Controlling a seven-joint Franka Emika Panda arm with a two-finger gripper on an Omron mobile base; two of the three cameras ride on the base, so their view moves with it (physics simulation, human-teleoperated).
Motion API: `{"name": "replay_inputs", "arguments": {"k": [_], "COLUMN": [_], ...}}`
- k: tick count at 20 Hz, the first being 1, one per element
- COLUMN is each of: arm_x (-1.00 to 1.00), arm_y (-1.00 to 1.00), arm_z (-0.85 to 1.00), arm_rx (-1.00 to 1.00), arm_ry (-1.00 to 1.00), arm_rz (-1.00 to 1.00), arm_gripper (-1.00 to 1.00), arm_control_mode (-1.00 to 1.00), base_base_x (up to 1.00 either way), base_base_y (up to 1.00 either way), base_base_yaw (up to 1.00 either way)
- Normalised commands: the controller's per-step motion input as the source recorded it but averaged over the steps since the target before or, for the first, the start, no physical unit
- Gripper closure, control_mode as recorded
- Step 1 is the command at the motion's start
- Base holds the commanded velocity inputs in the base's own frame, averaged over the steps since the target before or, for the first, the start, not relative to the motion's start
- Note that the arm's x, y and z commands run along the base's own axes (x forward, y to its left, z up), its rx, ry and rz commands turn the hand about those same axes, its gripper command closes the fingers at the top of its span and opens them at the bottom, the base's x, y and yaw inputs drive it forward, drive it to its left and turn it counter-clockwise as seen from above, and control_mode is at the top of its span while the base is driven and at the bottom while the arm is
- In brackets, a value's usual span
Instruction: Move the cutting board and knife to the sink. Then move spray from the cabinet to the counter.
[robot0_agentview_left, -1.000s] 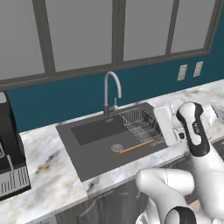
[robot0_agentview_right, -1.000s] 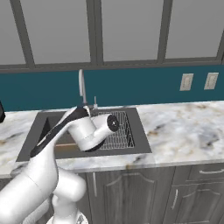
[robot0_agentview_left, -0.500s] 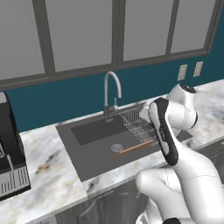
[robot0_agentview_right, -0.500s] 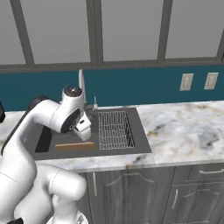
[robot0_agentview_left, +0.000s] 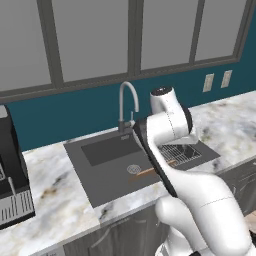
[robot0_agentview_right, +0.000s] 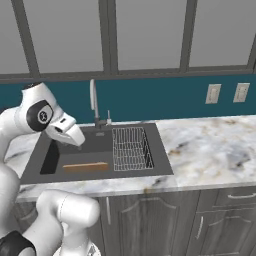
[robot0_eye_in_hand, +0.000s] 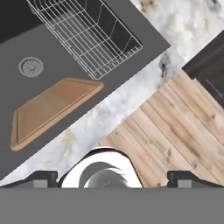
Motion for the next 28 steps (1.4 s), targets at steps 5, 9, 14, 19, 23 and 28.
{"name": "replay_inputs", "arguments": {"k": [5, 9, 14, 19, 23, 28], "arm_x": [-0.47, -0.07, 0.0, 0.0, -0.21, 0.0], "arm_y": [-0.06, -0.17, -0.07, -0.02, -0.21, 0.0], "arm_z": [0.07, 0.0, 0.0, 0.0, 0.0, 0.0], "arm_rx": [0.0, 0.04, 0.02, 0.0, 0.02, 0.0], "arm_ry": [-0.19, 0.0, 0.01, 0.0, -0.04, 0.0], "arm_rz": [0.01, 0.0, -0.02, -0.01, -0.14, 0.0], "arm_gripper": [-1.0, -1.0, -1.0, -1.0, -1.0, -1.0], "arm_control_mode": [-1.0, -1.0, -1.0, -1.0, 1.0, 1.0], "base_base_x": [0.0, 0.0, 0.0, 0.0, -0.23, -0.25], "base_base_y": [0.0, 0.0, 0.0, 0.0, -0.38, -0.62], "base_base_yaw": [0.0, 0.0, 0.0, 0.0, -0.2, -0.52]}}
